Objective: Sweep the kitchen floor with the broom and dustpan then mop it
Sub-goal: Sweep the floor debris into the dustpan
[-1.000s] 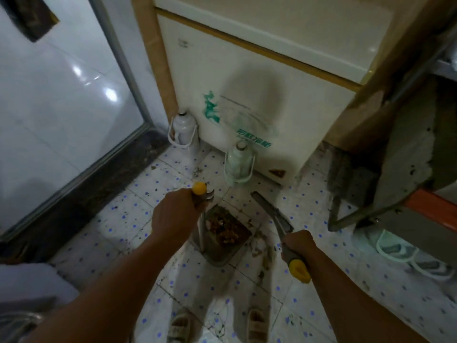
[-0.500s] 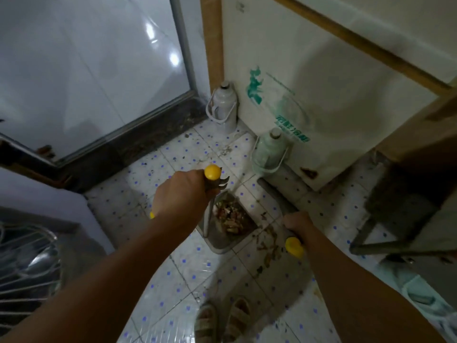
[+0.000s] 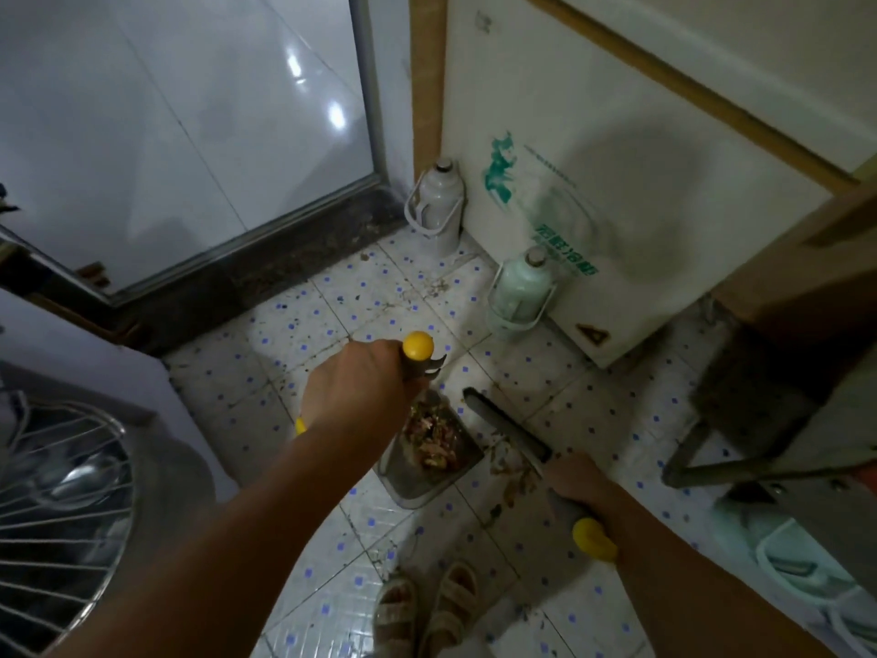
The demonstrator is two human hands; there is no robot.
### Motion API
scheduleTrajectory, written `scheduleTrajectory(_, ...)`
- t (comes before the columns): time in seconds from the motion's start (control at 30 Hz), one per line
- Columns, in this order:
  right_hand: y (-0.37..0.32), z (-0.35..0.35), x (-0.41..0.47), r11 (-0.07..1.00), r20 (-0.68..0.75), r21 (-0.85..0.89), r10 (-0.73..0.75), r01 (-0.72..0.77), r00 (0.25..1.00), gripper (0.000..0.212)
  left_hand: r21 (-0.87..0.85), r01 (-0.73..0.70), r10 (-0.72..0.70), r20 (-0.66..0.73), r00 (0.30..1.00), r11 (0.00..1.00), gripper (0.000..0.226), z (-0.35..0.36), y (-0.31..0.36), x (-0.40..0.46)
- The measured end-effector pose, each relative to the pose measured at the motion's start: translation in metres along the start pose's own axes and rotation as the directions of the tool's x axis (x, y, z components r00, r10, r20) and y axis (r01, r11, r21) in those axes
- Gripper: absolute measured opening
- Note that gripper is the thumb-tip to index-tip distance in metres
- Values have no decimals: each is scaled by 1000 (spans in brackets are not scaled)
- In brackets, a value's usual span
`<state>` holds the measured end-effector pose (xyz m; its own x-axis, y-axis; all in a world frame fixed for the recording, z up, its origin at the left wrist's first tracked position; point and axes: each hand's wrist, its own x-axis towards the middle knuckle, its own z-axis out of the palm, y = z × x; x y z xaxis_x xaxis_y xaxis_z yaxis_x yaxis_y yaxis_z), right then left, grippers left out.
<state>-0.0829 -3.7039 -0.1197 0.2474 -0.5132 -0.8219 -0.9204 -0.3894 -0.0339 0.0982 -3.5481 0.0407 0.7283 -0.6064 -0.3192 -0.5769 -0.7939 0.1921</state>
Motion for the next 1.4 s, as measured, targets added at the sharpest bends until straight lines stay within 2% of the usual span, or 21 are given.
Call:
scheduleTrajectory(0.07, 2, -1, -1, 999, 15, -10, -32, 33, 999, 36, -8, 7, -7, -6, 1000, 1000, 29, -1, -5, -9)
scheduleTrajectory(0.2, 5, -20, -20, 996, -41, -62, -66, 63, 997, 42, -35, 36, -36, -18, 999, 999, 30, -4, -3, -26)
scheduleTrajectory(0.23, 5, -23, -23, 997, -49, -19, -81, 80, 995, 43, -41, 41, -42, -22, 999, 998, 30, -5, 0, -29)
scheduleTrajectory(0.27, 8, -30, -22, 991, -31, 106, -85, 87, 996, 40, -43, 46, -47, -28, 998, 998, 31, -6, 3, -32)
scheduleTrajectory(0.33, 11, -47, -12, 942, -124, 329, -22, 62, 992, 35, -36, 57, -59, -45, 997, 998, 31, -6, 12, -36)
scheduleTrajectory(0.4, 14, -61, 10, 967, -145, 245, -40, 75, 989, 32, -40, 90, -92, -49, 995, 995, 30, -4, 21, -39)
scheduleTrajectory(0.47, 11, -74, 29, 981, -122, 154, -99, 118, 988, 16, -68, 149, -152, -43, 987, 987, 29, -1, 33, -41)
scheduleTrajectory(0.53, 10, -84, 46, 982, -95, 88, -157, 165, 983, 9, -91, 193, -198, -43, 979, 977, 30, 3, 46, -43)
scheduleTrajectory(0.63, 11, -94, 67, 975, -54, -48, -217, 215, 975, 34, -108, 258, -266, -64, 962, 960, 28, 12, 68, -50)
scheduleTrajectory(0.7, 14, -94, 76, 976, -31, -103, -197, 193, 980, 41, -117, 304, -315, -81, 946, 945, 29, 21, 83, -58)
scheduleTrajectory(0.9, 52, -64, 89, 960, 43, -104, -255, 258, 966, 36, -172, 392, -413, -105, 905, 904, 25, 39, 108, -87)
scheduleTrajectory(1.1, 80, -32, 70, 949, 40, -201, -239, 242, 970, 16, -154, 446, -466, -143, 873, 882, 27, 58, 124, -125)
scheduleTrajectory(1.23, 101, -15, 51, 964, 64, -184, -182, 191, 981, 17, -184, 456, -481, -133, 867, 871, 29, 67, 131, -153)
scheduleTrajectory(1.4, 138, 12, 33, 959, 96, -186, -197, 212, 976, 15, -147, 474, -493, -158, 855, 868, 29, 81, 142, -199)
